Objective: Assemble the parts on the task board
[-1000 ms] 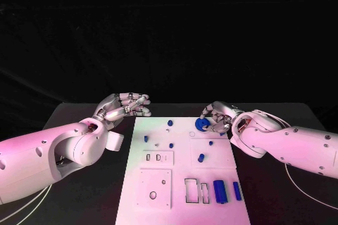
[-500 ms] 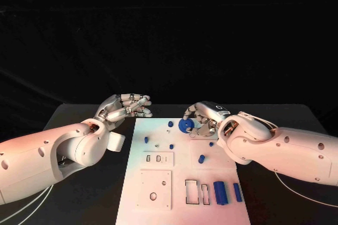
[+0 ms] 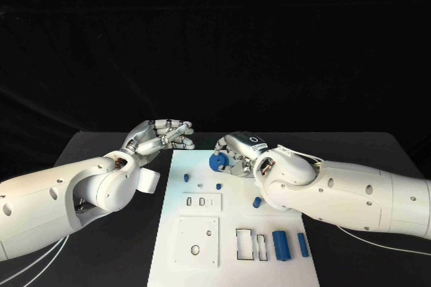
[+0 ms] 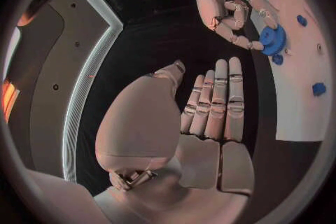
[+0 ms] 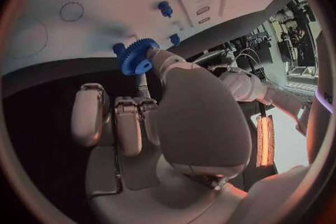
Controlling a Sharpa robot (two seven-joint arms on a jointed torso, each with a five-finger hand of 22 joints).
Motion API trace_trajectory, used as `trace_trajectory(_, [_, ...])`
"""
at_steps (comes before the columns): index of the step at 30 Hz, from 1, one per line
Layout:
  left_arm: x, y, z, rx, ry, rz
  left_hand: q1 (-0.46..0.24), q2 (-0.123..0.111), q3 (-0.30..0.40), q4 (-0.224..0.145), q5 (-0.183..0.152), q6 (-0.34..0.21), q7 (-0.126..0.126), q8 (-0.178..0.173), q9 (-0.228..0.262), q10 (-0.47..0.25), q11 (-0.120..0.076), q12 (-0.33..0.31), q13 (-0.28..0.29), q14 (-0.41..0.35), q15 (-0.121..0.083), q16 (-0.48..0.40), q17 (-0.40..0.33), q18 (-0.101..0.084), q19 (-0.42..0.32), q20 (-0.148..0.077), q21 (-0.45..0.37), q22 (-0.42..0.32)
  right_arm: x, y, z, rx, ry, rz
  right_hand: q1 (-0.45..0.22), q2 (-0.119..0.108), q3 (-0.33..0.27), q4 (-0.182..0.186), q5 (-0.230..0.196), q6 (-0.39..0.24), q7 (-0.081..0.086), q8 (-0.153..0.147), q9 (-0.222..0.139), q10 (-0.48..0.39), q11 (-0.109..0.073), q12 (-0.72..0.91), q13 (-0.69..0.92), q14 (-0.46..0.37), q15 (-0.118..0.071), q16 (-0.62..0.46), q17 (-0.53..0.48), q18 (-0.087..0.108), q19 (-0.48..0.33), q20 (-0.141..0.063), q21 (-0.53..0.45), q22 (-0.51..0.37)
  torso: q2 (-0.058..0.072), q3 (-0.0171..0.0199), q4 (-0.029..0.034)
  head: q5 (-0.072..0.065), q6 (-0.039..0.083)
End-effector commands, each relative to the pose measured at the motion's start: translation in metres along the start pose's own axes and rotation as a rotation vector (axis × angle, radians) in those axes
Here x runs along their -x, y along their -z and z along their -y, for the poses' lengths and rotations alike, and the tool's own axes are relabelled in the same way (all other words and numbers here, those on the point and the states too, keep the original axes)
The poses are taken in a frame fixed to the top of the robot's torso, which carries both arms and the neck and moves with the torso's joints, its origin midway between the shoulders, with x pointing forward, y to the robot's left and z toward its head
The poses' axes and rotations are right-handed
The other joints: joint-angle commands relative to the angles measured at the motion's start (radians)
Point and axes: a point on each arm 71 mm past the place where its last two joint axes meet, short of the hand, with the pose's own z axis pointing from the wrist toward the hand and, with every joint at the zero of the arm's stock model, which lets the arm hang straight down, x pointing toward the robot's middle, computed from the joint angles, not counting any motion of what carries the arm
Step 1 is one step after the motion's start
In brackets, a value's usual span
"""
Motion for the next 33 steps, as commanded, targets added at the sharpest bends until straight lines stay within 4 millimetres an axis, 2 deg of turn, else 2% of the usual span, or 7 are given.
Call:
trace_trajectory(1, [-0.003, 0.0, 0.001, -0.009, 0.013, -0.021, 0.002, -0.002, 0.003, -0.004, 0.0, -0.003, 0.021, -0.004, -0.001, -0.002, 0.007, -0.007, 0.001, -0.008, -0.002, -0.004, 0.001, 0.003, -0.002, 0.004, -0.005, -0.001, -0.007, -0.004, -0.002, -0.009, 0.038, -0.013, -0.009, 0.001, 0.009, 0.001, 0.0, 0.02, -0.016, 0.006, 0.0, 0.098, -0.007, 0.002, 0.258, 0.106, -0.008, 0.005, 0.263, -0.008, 0.006, -0.002, 0.0, -0.002, 0.001, 0.0003, 0.0003, 0.002, -0.001])
trace_trajectory(7, [-0.003, 0.0, 0.001, -0.008, 0.013, -0.021, 0.002, -0.002, 0.003, -0.004, 0.0, -0.003, 0.021, -0.004, -0.001, -0.002, 0.007, -0.007, 0.001, -0.008, -0.002, -0.004, 0.001, 0.003, -0.002, 0.004, -0.005, -0.001, -0.016, -0.009, -0.007, -0.009, 0.036, -0.029, -0.013, 0.0, 0.01, 0.001, 0.0, 0.02, -0.015, 0.003, -0.001, 0.098, -0.007, 0.001, 0.257, 0.106, -0.008, 0.005, 0.263, -0.008, 0.005, -0.002, -0.002, -0.004, 0.002, 0.0014, -0.0004, 0.007, -0.004])
trace_trajectory(12, [-0.003, 0.001, 0.001, -0.008, 0.013, -0.022, 0.002, -0.002, 0.003, -0.004, 0.0, -0.003, 0.021, -0.004, -0.001, -0.002, 0.007, -0.007, 0.001, -0.008, -0.002, -0.004, 0.001, 0.003, -0.002, 0.004, -0.005, -0.001, -0.02, -0.012, -0.008, -0.009, 0.036, -0.034, -0.014, 0.0, 0.01, 0.001, 0.0, 0.02, -0.015, 0.002, -0.001, 0.098, -0.007, 0.001, 0.257, 0.106, -0.008, 0.005, 0.263, -0.008, 0.005, -0.002, -0.002, -0.005, 0.002, 0.0008, 0.0007, 0.007, -0.004])
trace_trajectory(17, [-0.003, 0.001, 0.002, -0.008, 0.013, -0.021, 0.002, -0.002, 0.003, -0.004, 0.0, -0.003, 0.021, -0.004, -0.001, -0.002, 0.007, -0.007, 0.001, -0.008, -0.002, -0.004, 0.001, 0.003, -0.002, 0.004, -0.005, -0.001, -0.023, -0.015, -0.009, -0.01, 0.036, -0.034, -0.016, -0.001, 0.01, 0.001, 0.0, 0.019, -0.015, 0.001, -0.002, 0.098, -0.006, 0.001, 0.257, 0.106, -0.008, 0.005, 0.263, -0.008, 0.005, -0.002, -0.003, -0.005, 0.001, 0.0023, -0.0016, 0.011, -0.009])
trace_trajectory(24, [-0.002, 0.002, 0.002, -0.007, 0.012, -0.02, 0.002, -0.002, 0.003, -0.004, 0.0, -0.003, 0.021, -0.004, -0.001, -0.002, 0.007, -0.007, 0.001, -0.008, -0.002, -0.004, 0.001, 0.003, -0.002, 0.004, -0.005, -0.001, -0.025, -0.018, -0.012, -0.007, 0.035, -0.037, -0.017, -0.002, 0.011, 0.001, 0.0, 0.018, -0.015, -0.001, -0.003, 0.098, -0.006, 0.001, 0.258, 0.106, -0.008, 0.005, 0.263, -0.008, 0.006, -0.002, -0.001, -0.003, 0.001, 0.0034, 0.0001, 0.012, -0.013])
trace_trajectory(27, [-0.002, 0.002, 0.002, -0.007, 0.013, -0.02, 0.002, -0.002, 0.003, -0.004, 0.0, -0.003, 0.021, -0.004, -0.001, -0.002, 0.007, -0.007, 0.001, -0.008, -0.002, -0.004, 0.001, 0.003, -0.002, 0.004, -0.005, -0.001, -0.028, -0.019, -0.013, -0.006, 0.033, -0.043, -0.018, -0.002, 0.012, 0.001, 0.0, 0.017, -0.014, -0.002, -0.003, 0.098, -0.006, 0.001, 0.257, 0.106, -0.007, 0.005, 0.263, -0.008, 0.005, -0.002, -0.003, -0.004, 0.0, 0.003, 0.0015, 0.013, -0.015])
trace_trajectory(33, [-0.001, 0.002, 0.002, -0.006, 0.012, -0.02, 0.002, -0.002, 0.003, -0.004, 0.0, -0.003, 0.021, -0.004, -0.001, -0.002, 0.007, -0.007, 0.001, -0.008, -0.002, -0.004, 0.001, 0.003, -0.002, 0.004, -0.005, -0.001, -0.031, -0.02, -0.013, -0.014, 0.034, -0.054, -0.025, -0.005, 0.015, -0.001, -0.001, 0.009, -0.011, -0.013, -0.007, 0.096, -0.003, -0.001, 0.255, 0.106, -0.006, 0.005, 0.262, -0.008, 0.004, -0.001, -0.004, -0.005, -0.001, 0.0029, 0.0002, 0.016, -0.016])
